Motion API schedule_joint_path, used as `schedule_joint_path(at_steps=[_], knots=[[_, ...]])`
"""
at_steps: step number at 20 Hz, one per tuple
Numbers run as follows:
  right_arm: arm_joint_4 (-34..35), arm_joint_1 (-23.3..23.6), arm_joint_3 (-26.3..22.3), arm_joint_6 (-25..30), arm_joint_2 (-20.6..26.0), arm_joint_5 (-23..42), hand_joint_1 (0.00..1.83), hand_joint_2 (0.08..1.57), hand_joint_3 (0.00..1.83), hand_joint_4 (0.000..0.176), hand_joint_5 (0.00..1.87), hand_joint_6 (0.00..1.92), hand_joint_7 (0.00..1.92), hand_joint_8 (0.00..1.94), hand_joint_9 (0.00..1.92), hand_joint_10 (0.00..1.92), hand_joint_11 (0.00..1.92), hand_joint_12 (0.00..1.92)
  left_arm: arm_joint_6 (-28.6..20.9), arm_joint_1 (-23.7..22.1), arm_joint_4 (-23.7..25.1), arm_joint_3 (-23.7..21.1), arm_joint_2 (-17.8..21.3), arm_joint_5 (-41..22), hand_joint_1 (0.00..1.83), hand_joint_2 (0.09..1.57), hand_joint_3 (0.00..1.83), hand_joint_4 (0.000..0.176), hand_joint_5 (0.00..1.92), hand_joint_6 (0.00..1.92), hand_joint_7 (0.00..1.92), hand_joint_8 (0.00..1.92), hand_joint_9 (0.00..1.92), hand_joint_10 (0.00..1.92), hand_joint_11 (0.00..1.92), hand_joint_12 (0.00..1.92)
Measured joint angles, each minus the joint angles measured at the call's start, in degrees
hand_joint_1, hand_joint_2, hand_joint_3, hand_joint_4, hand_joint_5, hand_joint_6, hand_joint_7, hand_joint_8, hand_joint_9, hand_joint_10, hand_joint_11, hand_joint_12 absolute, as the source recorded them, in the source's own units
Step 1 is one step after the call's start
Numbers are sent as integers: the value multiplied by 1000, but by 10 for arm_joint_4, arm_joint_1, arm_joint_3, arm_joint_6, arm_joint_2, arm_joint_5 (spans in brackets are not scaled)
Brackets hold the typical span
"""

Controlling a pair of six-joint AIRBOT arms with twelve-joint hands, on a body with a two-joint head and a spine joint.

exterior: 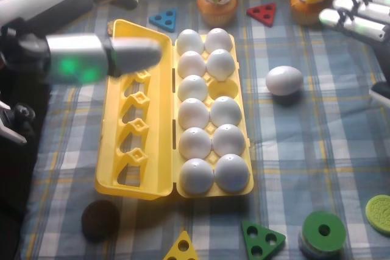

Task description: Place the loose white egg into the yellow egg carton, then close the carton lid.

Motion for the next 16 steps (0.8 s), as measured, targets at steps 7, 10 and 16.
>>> schedule_joint_path(at_steps=[7, 10, 16], knots=[[1, 0, 9, 0, -12, 7, 869, 1237, 7, 0, 73, 53, 239, 115, 0, 684, 0, 1696, 0, -23, 10, 7, -13, 3, 380, 1412, 0, 0, 7, 0, 5, 0, 3, 7, 0, 177], [4, 12, 39, 33, -40, -25, 952, 1197, 0, 0, 2, 622, 24, 851, 0, 1064, 0, 1903, 0, -23, 13, 7, -16, 12, 358, 1400, 0, 0, 10, 3, 0, 0, 0, 0, 0, 15], [-5, 31, 90, 111, -79, -59, 950, 1157, 0, 0, 0, 410, 0, 990, 0, 1337, 0, 1921, 0, -23, 4, 16, -16, 19, 284, 1396, 0, 2, 0, 0, 0, 0, 0, 0, 0, 0]])
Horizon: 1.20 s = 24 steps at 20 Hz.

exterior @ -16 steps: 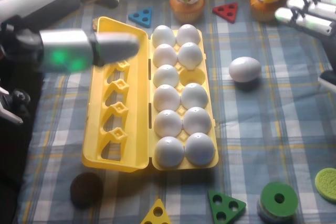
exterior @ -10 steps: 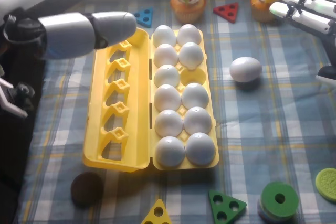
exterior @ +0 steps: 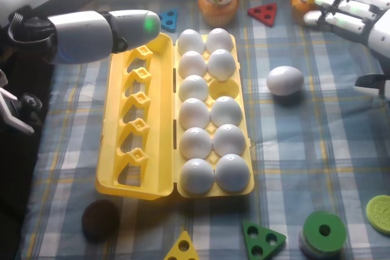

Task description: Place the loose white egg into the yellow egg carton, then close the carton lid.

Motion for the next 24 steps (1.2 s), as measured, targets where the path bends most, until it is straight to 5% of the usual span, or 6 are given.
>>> schedule_joint_path(at_steps=[2, 5, 10, 16, 22, 24], knots=[[-9, 16, 7, 1, -17, -20, 1003, 1147, 0, 0, 0, 341, 14, 544, 0, 775, 0, 1782, 0, 0, -2, 1, 0, 1, 303, 1398, 0, 13, 0, 0, 0, 0, 0, 0, 0, 0], [-24, 25, 8, 2, -30, -31, 985, 1118, 0, 0, 9, 234, 120, 168, 0, 502, 0, 1424, 0, 0, -3, 3, 0, 7, 344, 1381, 0, 15, 0, 0, 0, 0, 0, 0, 0, 0], [-55, 32, 2, 4, -31, -39, 1031, 1123, 0, 0, 0, 129, 163, 114, 0, 959, 0, 1867, 0, 0, -3, 3, 0, 10, 347, 1352, 0, 25, 4, 1, 0, 0, 0, 0, 0, 0], [-76, 36, 4, 5, -40, -59, 814, 1065, 0, 0, 0, 155, 158, 141, 0, 794, 0, 1858, 0, 0, -3, 3, 0, 12, 358, 1328, 0, 48, 0, 0, 0, 0, 0, 0, 0, 0], [-87, 50, 31, 6, -74, -96, 940, 1216, 14, 0, 224, 633, 77, 96, 0, 577, 0, 1720, 0, 0, -3, 3, 0, 13, 405, 1301, 0, 60, 0, 0, 0, 0, 0, 0, 0, 0], [-85, 57, 44, 6, -87, -106, 893, 1214, 10, 0, 8, 163, 65, 85, 0, 602, 0, 1706, 0, 2, -2, 3, -1, 12, 362, 1313, 0, 72, 0, 0, 0, 0, 0, 0, 0, 0]])
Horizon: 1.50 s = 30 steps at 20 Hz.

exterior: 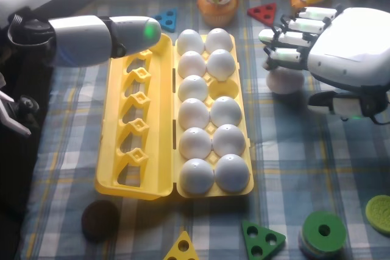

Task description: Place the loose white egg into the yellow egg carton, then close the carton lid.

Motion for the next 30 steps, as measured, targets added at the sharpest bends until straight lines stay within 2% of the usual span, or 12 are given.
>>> schedule_joint_path(at_steps=[2, 6, 8, 11, 12, 14, 16, 17, 19, 23, 28, 30], knots=[[1, 3, 7, 0, -8, -11, 945, 1212, 7, 0, 18, 31, 77, 81, 0, 646, 0, 1722, 0, 0, 0, 0, 0, 0, 345, 1316, 0, 57, 8, 3, 0, 0, 0, 0, 0, 0], [2, 18, 34, 0, -33, -24, 1223, 1212, 4, 0, 48, 70, 168, 86, 0, 911, 0, 1785, 0, 0, 0, 0, 0, 1, 326, 1316, 0, 71, 16, 4, 0, 0, 0, 0, 0, 0], [7, 21, 44, 0, -41, -33, 1206, 1213, 3, 0, 46, 76, 158, 77, 0, 814, 0, 1742, 0, 0, -1, 0, 0, 1, 321, 1319, 2, 67, 16, 3, 1, 0, 0, 0, 0, 0], [18, 21, 56, 0, -51, -49, 1162, 1242, 2, 0, 74, 203, 209, 109, 0, 962, 0, 1827, 0, 0, -1, 0, -1, 2, 361, 1318, 0, 62, 23, 6, 1, 0, 0, 0, 0, 0], [19, 21, 58, 0, -53, -50, 1156, 1253, 2, 0, 100, 275, 259, 161, 25, 1124, 26, 1902, 0, 0, -1, 1, -2, 2, 353, 1330, 5, 61, 12, 1, 0, 0, 0, 0, 0, 0], [22, 21, 64, 0, -56, -50, 1118, 1237, 0, 0, 212, 555, 341, 674, 221, 1336, 184, 1920, 0, 0, 0, 1, -2, 4, 271, 1336, 6, 77, 0, 0, 0, 0, 0, 0, 0, 0], [30, 21, 69, 0, -60, -51, 1120, 1226, 0, 0, 286, 649, 377, 929, 327, 1485, 350, 1921, 0, 0, -1, 2, -2, 4, 285, 1337, 5, 82, 0, 0, 0, 0, 0, 0, 0, 0], [31, 21, 70, 0, -62, -52, 1114, 1231, 0, 0, 291, 663, 381, 963, 344, 1525, 404, 1921, 0, 0, -1, 2, -2, 4, 284, 1333, 2, 64, 19, 8, 0, 0, 0, 0, 0, 0], [31, 21, 71, 0, -65, -51, 1151, 1230, 0, 0, 280, 669, 382, 965, 383, 1521, 452, 1921, 0, 0, -1, 2, -3, 4, 285, 1333, 2, 84, 0, 0, 0, 0, 0, 0, 0, 0], [32, 21, 71, 0, -66, -52, 1233, 1230, 0, 0, 221, 733, 292, 998, 330, 1527, 392, 1921, 0, 0, -1, 2, -3, 4, 317, 1327, 0, 70, 5, 2, 0, 0, 0, 0, 0, 0], [34, 21, 73, 0, -70, -53, 1240, 1227, 2, 0, 148, 619, 241, 948, 345, 1560, 448, 1921, 0, 0, 2, 5, -5, 4, 311, 1325, 0, 79, 6, 2, 0, 0, 0, 0, 0, 0], [35, 21, 76, 0, -74, -54, 1240, 1236, 3, 0, 189, 702, 358, 985, 438, 1475, 444, 1921, 0, 0, -1, 6, -6, 5, 321, 1320, 0, 66, 19, 7, 0, 0, 0, 0, 0, 0]])
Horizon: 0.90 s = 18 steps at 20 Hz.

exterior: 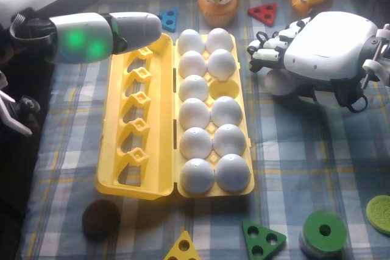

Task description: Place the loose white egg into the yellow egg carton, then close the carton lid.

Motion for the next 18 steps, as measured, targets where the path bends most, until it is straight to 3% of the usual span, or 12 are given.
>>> schedule_joint_path(at_steps=[1, 2, 3, 5, 6, 8, 9, 11, 12, 14, 16, 18], knots=[[0, 0, 1, 0, -1, 0, 1406, 1270, 0, 0, 217, 892, 505, 1406, 635, 1644, 558, 1921, 0, 0, 1, 0, 0, 0, 296, 1328, 1, 76, 12, 4, 0, 0, 0, 0, 0, 0], [1, 0, 2, 0, -2, 0, 1323, 1329, 8, 0, 314, 1434, 575, 1589, 673, 1762, 640, 1921, 0, 0, 1, 0, 0, 0, 318, 1328, 1, 76, 19, 6, 0, 0, 0, 0, 0, 0], [2, 0, 5, 0, -2, -2, 1282, 1359, 14, 0, 464, 1519, 499, 1733, 565, 1889, 525, 1921, 0, 0, 0, 0, 0, 0, 322, 1324, 0, 85, 13, 3, 0, 0, 0, 0, 0, 0], [7, 0, 8, 0, -2, -4, 1287, 1364, 13, 0, 469, 1502, 509, 1794, 570, 1915, 601, 1921, 0, 0, 1, 0, 0, 0, 322, 1322, 0, 96, 2, 0, 0, 0, 0, 0, 0, 0], [7, 0, 8, 0, -2, -4, 1189, 1339, 0, 0, 567, 1381, 626, 1810, 687, 1921, 851, 1921, 0, 0, 0, 0, 0, 1, 302, 1325, 0, 80, 21, 8, 0, 0, 0, 0, 0, 0], [8, 0, 8, 0, 1, -4, 1181, 1316, 0, 0, 623, 1295, 667, 1781, 691, 1921, 860, 1921, 0, 0, 1, 0, 0, 1, 306, 1329, 2, 88, 13, 5, 0, 0, 0, 0, 0, 0], [13, 0, 5, 1, 7, -4, 1271, 1323, 9, 0, 578, 1584, 605, 1618, 558, 1786, 528, 1921, 0, 0, 0, 0, 0, 1, 293, 1329, 1, 92, 9, 3, 0, 0, 0, 0, 0, 0], [16, 0, -2, 0, 21, -2, 1290, 1328, 10, 0, 589, 1615, 577, 1611, 509, 1768, 391, 1921, 0, 0, 0, 0, 0, 2, 302, 1328, 1, 93, 11, 3, 0, 0, 0, 0, 0, 0], [16, 4, -8, 0, 28, -2, 1283, 1338, 15, 0, 613, 1494, 523, 1711, 516, 1872, 555, 1921, 0, 0, 0, 0, 0, 2, 297, 1334, 3, 81, 13, 4, 0, 0, 0, 0, 0, 0], [16, 7, -23, 0, 45, 15, 1297, 1332, 10, 0, 614, 1422, 515, 1716, 552, 1875, 701, 1921, 0, 0, 0, 0, -1, 3, 305, 1331, 0, 85, 3, 1, 0, 0, 0, 0, 0, 0], [16, 8, -36, 0, 58, 34, 1164, 1346, 1, 0, 740, 1426, 413, 1773, 300, 1921, 304, 1921, 0, 0, 0, 0, -1, 3, 348, 1312, 0, 88, 23, 9, 0, 0, 0, 0, 0, 0], [12, 14, -40, 1, 61, 39, 1138, 1338, 0, 0, 752, 1394, 420, 1790, 235, 1921, 263, 1921, 0, 0, -2, 0, -1, 4, 276, 1328, 2, 103, 0, 0, 0, 0, 0, 0, 0, 0]])
